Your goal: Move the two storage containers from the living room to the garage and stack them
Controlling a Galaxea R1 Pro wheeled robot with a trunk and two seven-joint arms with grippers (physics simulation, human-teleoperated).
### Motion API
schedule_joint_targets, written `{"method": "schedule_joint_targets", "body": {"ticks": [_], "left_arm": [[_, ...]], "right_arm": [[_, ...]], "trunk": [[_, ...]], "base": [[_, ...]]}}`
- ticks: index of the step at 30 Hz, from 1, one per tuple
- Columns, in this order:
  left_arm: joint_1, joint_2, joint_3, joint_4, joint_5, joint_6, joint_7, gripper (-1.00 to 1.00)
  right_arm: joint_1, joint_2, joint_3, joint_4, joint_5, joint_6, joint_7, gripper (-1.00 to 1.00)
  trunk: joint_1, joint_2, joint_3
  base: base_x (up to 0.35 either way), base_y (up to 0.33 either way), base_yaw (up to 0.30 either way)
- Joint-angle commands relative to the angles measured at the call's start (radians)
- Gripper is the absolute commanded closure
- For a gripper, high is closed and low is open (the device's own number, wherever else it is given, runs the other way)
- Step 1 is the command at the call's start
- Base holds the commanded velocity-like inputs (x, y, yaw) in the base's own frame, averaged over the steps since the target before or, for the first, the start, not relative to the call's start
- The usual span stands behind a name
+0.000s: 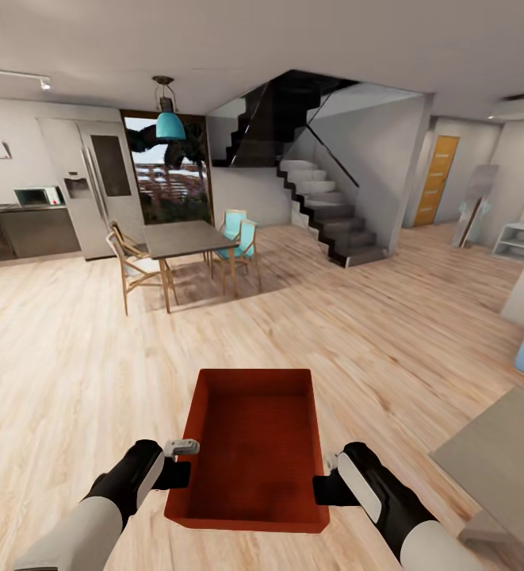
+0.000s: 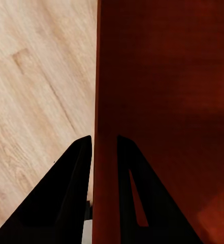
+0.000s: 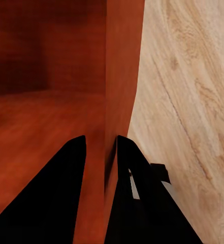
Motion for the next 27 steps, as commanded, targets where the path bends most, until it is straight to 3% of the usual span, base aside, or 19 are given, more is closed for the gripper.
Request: {"method": "schedule_joint_targets", "body": {"ticks": [1, 15, 27], "left_arm": [[-0.001, -0.001, 0.003, -0.004, 0.003, 0.006, -0.001, 1.00], [-0.001, -0.001, 0.003, -0.004, 0.003, 0.005, -0.002, 1.00], [-0.001, -0.001, 0.003, -0.004, 0.003, 0.006, -0.001, 1.00]], "right_arm": [[0.000, -0.002, 0.004, 0.000, 0.042, 0.013, -0.013, 1.00], [0.000, -0.002, 0.004, 0.000, 0.043, 0.013, -0.013, 1.00], [0.000, -0.001, 0.004, 0.000, 0.042, 0.013, -0.013, 1.00]], "trunk": [[0.001, -0.001, -0.001], [0.001, -0.001, -0.001], [0.001, -0.001, -0.001]], "base": [[0.320, 0.095, 0.000], [0.320, 0.095, -0.013], [0.320, 0.095, -0.219]]}}
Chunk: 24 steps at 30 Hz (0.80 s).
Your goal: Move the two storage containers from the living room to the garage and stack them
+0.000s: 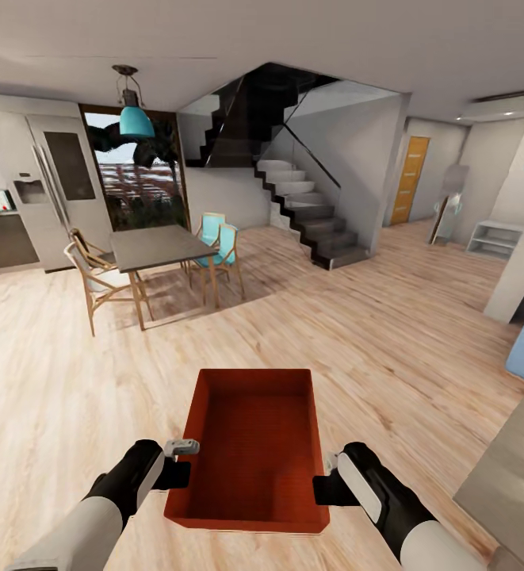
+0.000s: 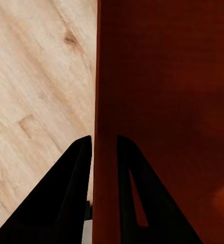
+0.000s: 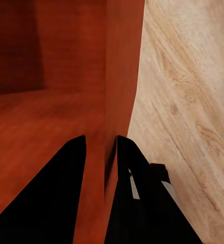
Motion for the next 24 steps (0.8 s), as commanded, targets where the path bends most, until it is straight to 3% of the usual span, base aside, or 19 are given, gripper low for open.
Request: {"method": "schedule_joint_targets", "body": {"ticks": [1, 24], "left_arm": [[-0.001, -0.001, 0.004, -0.004, 0.002, 0.005, -0.002, 1.00], [-0.001, -0.001, 0.003, -0.005, 0.002, 0.005, -0.003, 1.00]], "right_arm": [[0.000, -0.002, 0.004, 0.000, 0.042, 0.013, -0.013, 1.00], [0.000, -0.002, 0.004, 0.000, 0.042, 0.013, -0.013, 1.00]], "trunk": [[0.001, -0.001, -0.001], [0.001, -0.001, -0.001]], "base": [[0.319, 0.095, -0.040], [0.318, 0.096, -0.009]]}}
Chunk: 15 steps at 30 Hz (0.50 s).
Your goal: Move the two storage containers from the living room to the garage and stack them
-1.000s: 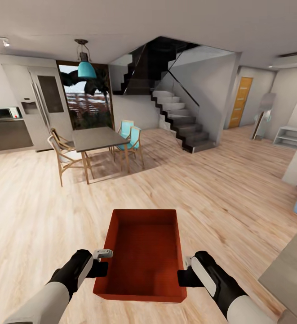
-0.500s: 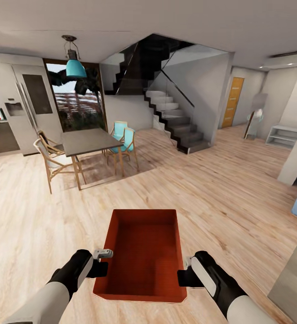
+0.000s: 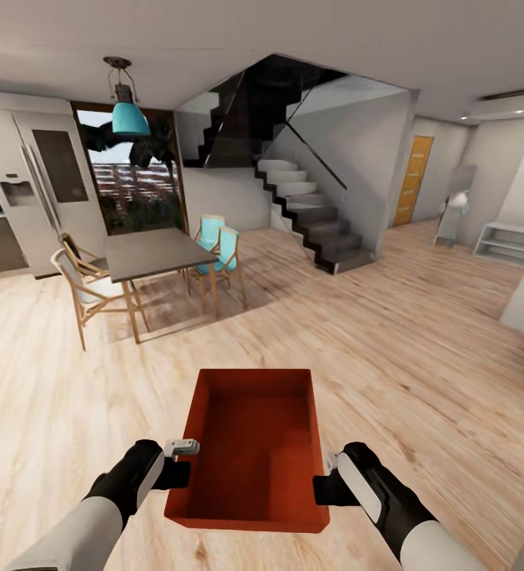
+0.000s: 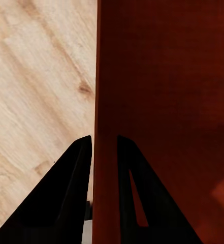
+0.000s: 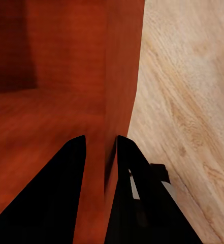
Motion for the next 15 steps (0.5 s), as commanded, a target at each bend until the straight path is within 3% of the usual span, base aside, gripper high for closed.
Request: {"method": "schedule_joint_targets", "body": {"ticks": [1, 15], "left_arm": [[-0.001, -0.001, 0.003, -0.004, 0.003, 0.005, -0.002, 1.00], [-0.001, -0.001, 0.003, -0.005, 0.003, 0.005, -0.001, 1.00]], "right_arm": [[0.000, -0.001, 0.004, 0.000, 0.042, 0.013, -0.013, 1.00], [0.000, -0.001, 0.004, 0.000, 0.043, 0.013, -0.013, 1.00]], "trunk": [[0.001, -0.001, -0.001], [0.001, -0.001, -0.001]], "base": [[0.318, 0.097, -0.132], [0.318, 0.097, -0.267]]}}
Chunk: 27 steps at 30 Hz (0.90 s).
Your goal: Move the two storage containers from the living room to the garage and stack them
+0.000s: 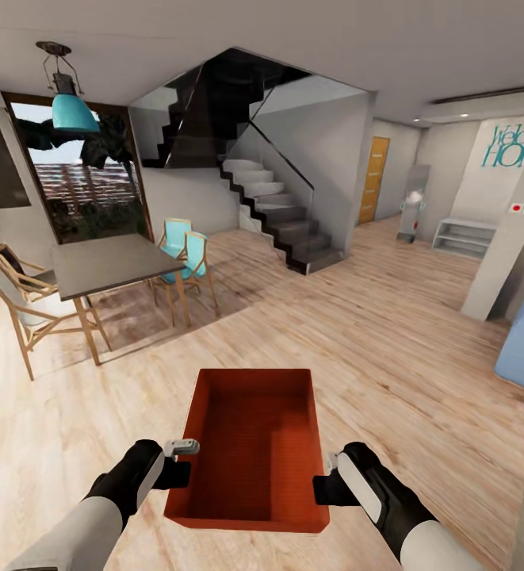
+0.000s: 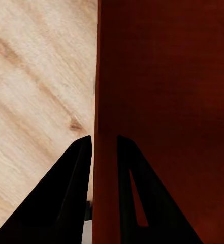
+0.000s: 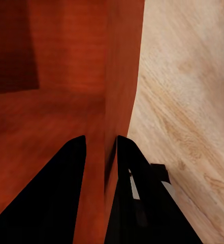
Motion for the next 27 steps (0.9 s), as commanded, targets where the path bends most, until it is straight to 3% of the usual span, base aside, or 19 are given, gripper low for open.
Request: {"method": "schedule_joint_targets", "body": {"ticks": [1, 27], "left_arm": [[-0.001, -0.001, 0.004, -0.005, 0.003, 0.006, -0.002, 1.00], [-0.001, -0.001, 0.004, -0.005, 0.003, 0.005, -0.001, 1.00]], "right_arm": [[-0.001, -0.001, 0.005, 0.001, 0.043, 0.013, -0.013, 1.00], [0.000, -0.002, 0.004, 0.001, 0.042, 0.013, -0.013, 1.00]], "trunk": [[0.001, -0.001, -0.001], [0.001, -0.001, -0.001]], "base": [[0.318, 0.097, -0.281], [0.318, 0.097, -0.273]]}}
